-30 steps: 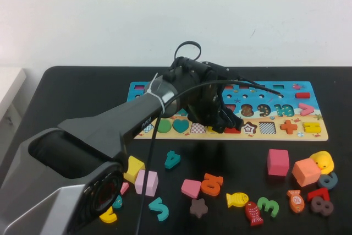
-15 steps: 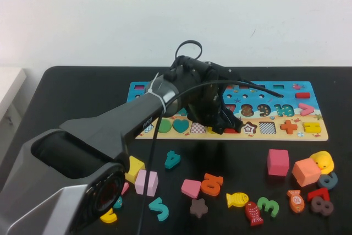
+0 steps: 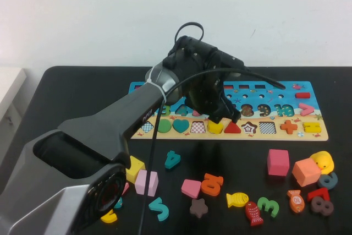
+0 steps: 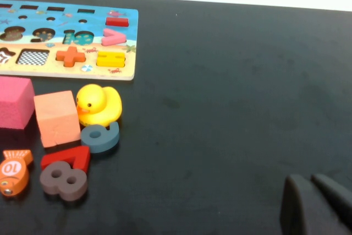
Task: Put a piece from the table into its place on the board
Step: Place the "five-pointed star" into the hole of the five-pointed star
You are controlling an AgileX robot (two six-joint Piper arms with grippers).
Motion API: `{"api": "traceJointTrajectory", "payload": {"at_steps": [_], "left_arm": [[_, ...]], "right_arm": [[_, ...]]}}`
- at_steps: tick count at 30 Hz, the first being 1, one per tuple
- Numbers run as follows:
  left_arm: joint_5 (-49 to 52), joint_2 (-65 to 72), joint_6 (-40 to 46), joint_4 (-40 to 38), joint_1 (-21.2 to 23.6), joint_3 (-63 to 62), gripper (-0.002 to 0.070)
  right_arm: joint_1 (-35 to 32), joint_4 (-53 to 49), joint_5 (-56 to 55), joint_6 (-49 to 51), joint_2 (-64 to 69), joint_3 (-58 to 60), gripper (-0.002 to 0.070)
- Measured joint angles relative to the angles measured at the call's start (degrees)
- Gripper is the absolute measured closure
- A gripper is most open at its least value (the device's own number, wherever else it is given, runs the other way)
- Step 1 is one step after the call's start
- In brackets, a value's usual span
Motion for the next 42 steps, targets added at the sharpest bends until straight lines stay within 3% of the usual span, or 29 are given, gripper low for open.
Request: {"api": "traceJointTrajectory", "payload": {"at_steps": [6, 11, 14, 38, 42], "left_arm": [[4.0, 0.0, -1.2, 6.6, 0.0, 0.0, 0.0446], [4.2, 0.5, -1.9, 5.6, 0.0, 0.0, 0.0613], [3.8, 1.8, -2.0, 5.2, -0.1, -0.1, 0.0657], [4.0, 3.5, -2.2, 4.2, -0.1, -1.3, 0.0675], [4.6, 2.8, -1.6, 1.0, -0.1, -3.7, 0.0675]], "right_arm": [[0.0, 0.0, 0.0, 0.0, 0.0, 0.0, 0.0657], [0.0, 0.0, 0.0, 0.0, 0.0, 0.0, 0.0657], [0.0, 0.0, 0.0, 0.0, 0.0, 0.0, 0.0658], [0.0, 0.0, 0.0, 0.0, 0.0, 0.0, 0.0657], [0.0, 0.0, 0.0, 0.0, 0.0, 0.0, 0.0658]]}}
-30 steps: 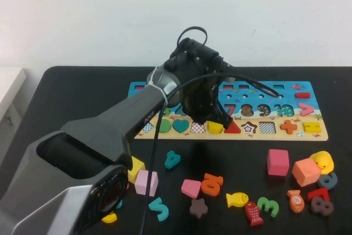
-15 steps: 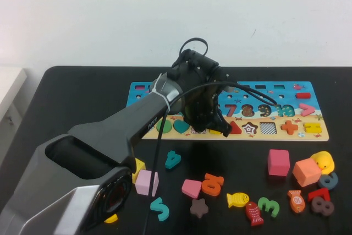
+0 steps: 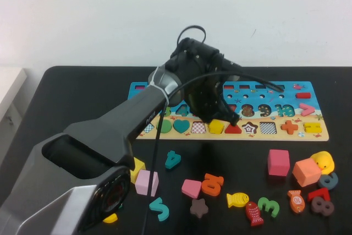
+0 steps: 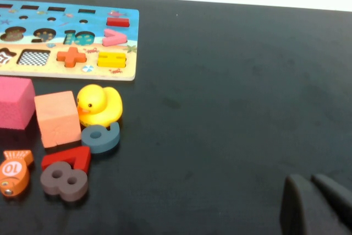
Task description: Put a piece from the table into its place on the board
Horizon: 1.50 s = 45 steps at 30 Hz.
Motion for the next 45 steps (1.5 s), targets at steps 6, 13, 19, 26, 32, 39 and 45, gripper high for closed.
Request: {"api": "traceJointTrajectory", "payload": {"at_steps": [6, 13, 19, 26, 32, 39, 45], "left_arm": [[0.1, -0.5, 1.6, -5.3, 0.0, -0.5, 0.0675], [1.1, -0.3, 2.4, -5.6, 0.0, -0.5, 0.0675], [4.0, 1.0, 2.6, -6.0, 0.0, -0.5, 0.0675], [4.2, 1.9, 2.7, -6.6, -0.1, -0.5, 0.0675], [3.7, 1.9, 2.7, -8.1, -0.1, -0.7, 0.0675], [4.0, 0.8, 2.7, -6.6, -0.1, -2.4, 0.0675], [8.7, -3.9, 4.8, 1.9, -0.1, -10.9, 0.0675]], "right_arm": [[0.0, 0.0, 0.0, 0.0, 0.0, 0.0, 0.0657], [0.0, 0.0, 0.0, 0.0, 0.0, 0.0, 0.0658], [0.0, 0.0, 0.0, 0.0, 0.0, 0.0, 0.0657], [0.0, 0.0, 0.0, 0.0, 0.0, 0.0, 0.0657], [0.0, 0.0, 0.0, 0.0, 0.0, 0.0, 0.0657], [0.0, 0.0, 0.0, 0.0, 0.0, 0.0, 0.0658], [0.0, 0.0, 0.0, 0.0, 0.0, 0.0, 0.0657]]}}
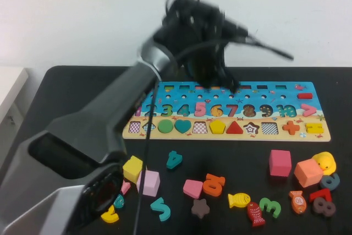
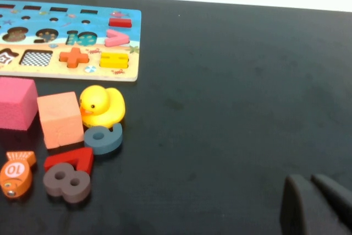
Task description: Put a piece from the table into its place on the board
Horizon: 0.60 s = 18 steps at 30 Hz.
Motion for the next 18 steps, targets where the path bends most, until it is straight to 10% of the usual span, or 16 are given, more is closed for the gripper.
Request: {"api": "traceJointTrajectory", "payload": {"at_steps": [18], "left_arm": [[2.6, -33.7, 4.3, 4.9, 0.0, -5.5, 0.0675]], "right_arm": [[0.0, 0.0, 0.0, 0.0, 0.0, 0.0, 0.0657]]}}
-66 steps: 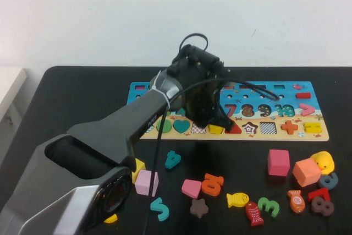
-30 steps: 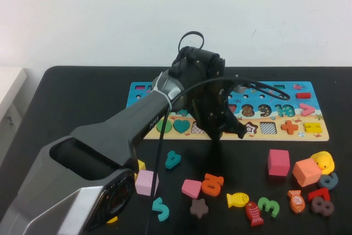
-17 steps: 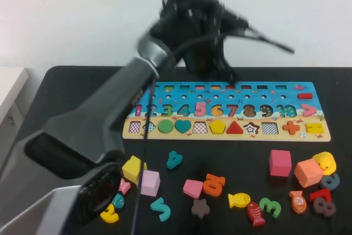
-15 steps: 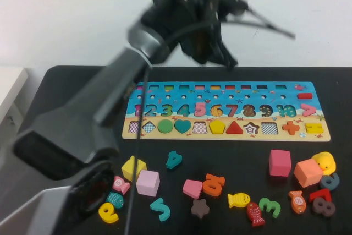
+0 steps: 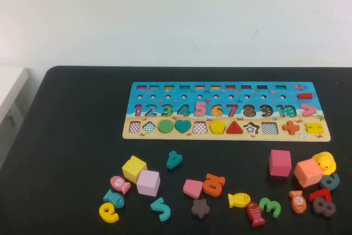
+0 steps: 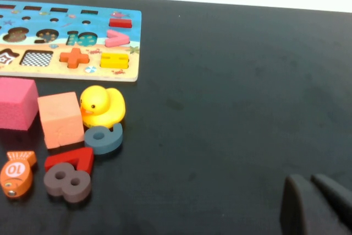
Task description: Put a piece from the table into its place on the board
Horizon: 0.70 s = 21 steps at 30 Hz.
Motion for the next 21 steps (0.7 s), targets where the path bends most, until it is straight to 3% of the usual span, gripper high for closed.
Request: {"api": "traceJointTrajectory", "payload": {"at_steps": [10, 21], "left_arm": [[0.0, -18.4, 2.7, 0.3, 0.0, 5.1, 0.0675], [-0.3, -38.3, 5.7, 1.2, 0.0, 41.5, 0.0676]], "right_arm": [[0.0, 0.0, 0.0, 0.0, 0.0, 0.0, 0.0658], [0.0, 0.0, 0.0, 0.0, 0.0, 0.0, 0.0658]]}}
